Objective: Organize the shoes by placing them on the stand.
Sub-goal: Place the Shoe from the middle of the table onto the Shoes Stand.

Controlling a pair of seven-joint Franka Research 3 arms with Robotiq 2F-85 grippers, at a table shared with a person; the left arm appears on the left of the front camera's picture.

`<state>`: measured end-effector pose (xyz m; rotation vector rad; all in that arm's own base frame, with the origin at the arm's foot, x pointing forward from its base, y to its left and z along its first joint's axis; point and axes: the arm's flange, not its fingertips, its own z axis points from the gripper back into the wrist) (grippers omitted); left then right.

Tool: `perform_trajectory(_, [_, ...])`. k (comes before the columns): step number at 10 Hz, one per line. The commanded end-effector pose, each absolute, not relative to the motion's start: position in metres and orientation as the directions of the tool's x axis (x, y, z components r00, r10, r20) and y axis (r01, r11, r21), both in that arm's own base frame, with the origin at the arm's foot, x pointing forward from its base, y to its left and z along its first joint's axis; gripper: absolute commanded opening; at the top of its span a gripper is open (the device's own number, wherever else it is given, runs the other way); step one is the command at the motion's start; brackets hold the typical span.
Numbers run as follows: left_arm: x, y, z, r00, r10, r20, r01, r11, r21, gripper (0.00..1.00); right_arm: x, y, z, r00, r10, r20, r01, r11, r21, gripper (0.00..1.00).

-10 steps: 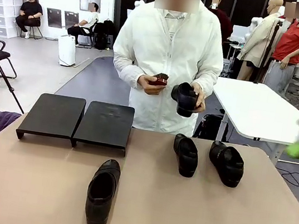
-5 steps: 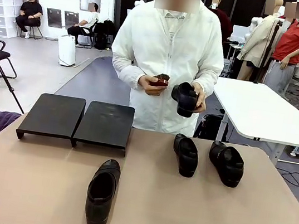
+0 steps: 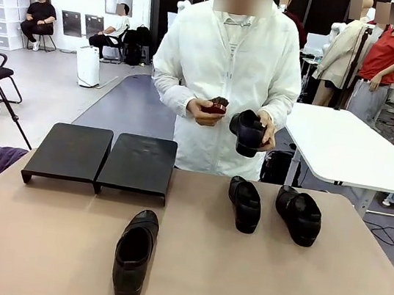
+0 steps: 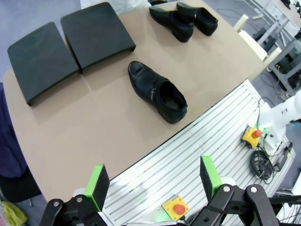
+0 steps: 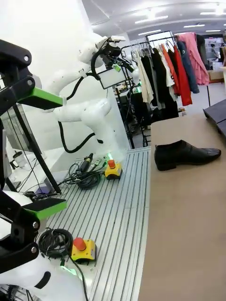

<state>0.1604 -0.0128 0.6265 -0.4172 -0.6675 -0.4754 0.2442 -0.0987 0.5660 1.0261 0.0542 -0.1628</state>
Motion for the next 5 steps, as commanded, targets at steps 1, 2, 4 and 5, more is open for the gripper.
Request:
perform_trajectory(1, [0.159, -0.012, 0.627, 0.685, -0.285, 0.670, 0.552, 0.804, -0.222, 1.00, 0.242, -0.105, 0.565, 0.988, -0.103, -0.118, 0.154, 0.513, 0.845, 1.00])
perform_trajectory(2, [0.159, -0.012, 0.627, 0.685, -0.285, 0.670, 0.552, 0.804, -0.222, 1.00, 0.242, -0.105, 0.565, 0.988, -0.103, -0.118, 0.154, 0.513, 0.845, 1.00])
perform_trajectory(4, [0.169, -0.043, 0.634, 0.702, -0.269, 0.660, 0.501, 0.845, -0.188, 1.00, 0.242, -0.105, 0.565, 0.988, -0.103, -0.118, 0.154, 0.513, 0.845, 1.00])
perform_trajectory(5, [0.190, -0.093, 0.642, 0.698, -0.337, 0.632, 0.573, 0.792, -0.211, 1.00, 0.242, -0.105, 0.565, 0.988, -0.103, -0.118, 0.154, 0.513, 0.845, 1.00])
